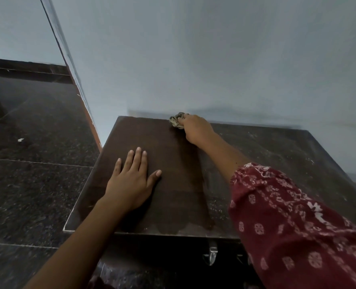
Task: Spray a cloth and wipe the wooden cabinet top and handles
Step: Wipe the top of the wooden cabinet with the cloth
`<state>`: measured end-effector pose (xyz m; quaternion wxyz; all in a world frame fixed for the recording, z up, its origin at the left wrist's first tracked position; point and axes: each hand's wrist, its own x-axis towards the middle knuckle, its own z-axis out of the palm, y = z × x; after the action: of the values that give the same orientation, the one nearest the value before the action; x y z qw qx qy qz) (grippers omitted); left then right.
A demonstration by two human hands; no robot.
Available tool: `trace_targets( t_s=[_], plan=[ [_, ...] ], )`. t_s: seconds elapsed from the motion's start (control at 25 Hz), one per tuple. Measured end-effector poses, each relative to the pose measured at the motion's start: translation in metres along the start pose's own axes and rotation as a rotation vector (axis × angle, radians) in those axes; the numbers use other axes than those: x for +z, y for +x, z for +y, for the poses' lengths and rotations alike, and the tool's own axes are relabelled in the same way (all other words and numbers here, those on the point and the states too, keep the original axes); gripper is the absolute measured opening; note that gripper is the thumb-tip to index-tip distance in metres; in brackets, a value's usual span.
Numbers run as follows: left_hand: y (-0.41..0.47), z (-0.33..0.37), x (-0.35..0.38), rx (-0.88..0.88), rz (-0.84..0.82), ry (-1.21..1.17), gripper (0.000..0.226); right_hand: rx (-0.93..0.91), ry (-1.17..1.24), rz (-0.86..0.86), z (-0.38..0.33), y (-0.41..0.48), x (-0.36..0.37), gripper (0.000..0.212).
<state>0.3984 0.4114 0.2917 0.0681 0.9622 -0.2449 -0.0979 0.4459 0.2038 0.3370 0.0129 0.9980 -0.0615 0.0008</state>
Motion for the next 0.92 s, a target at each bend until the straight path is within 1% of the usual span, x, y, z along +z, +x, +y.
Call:
trace_targets(
  t_s=[0.2, 0.36, 0.56, 0.8, 0.92],
  plan=[
    [-0.009, 0.002, 0.000, 0.021, 0.025, -0.031, 0.069, -0.013, 0.049, -0.016, -0.010, -0.079, -0.004, 0.045],
    [-0.012, 0.008, -0.002, 0.064, 0.013, -0.037, 0.061, -0.051, 0.089, -0.066, -0.023, -0.150, -0.006, 0.056],
    [-0.018, 0.011, -0.006, 0.039, 0.006, -0.063, 0.061, -0.147, 0.137, -0.095, -0.026, -0.217, -0.004, 0.064],
    [-0.032, 0.048, 0.004, 0.147, -0.013, -0.046, 0.063, -0.255, 0.178, -0.104, -0.002, -0.264, 0.000, 0.071],
    [-0.032, 0.057, 0.008, 0.138, -0.015, -0.029, 0.064, -0.271, 0.150, -0.108, 0.013, -0.271, -0.001, 0.071]
  ],
)
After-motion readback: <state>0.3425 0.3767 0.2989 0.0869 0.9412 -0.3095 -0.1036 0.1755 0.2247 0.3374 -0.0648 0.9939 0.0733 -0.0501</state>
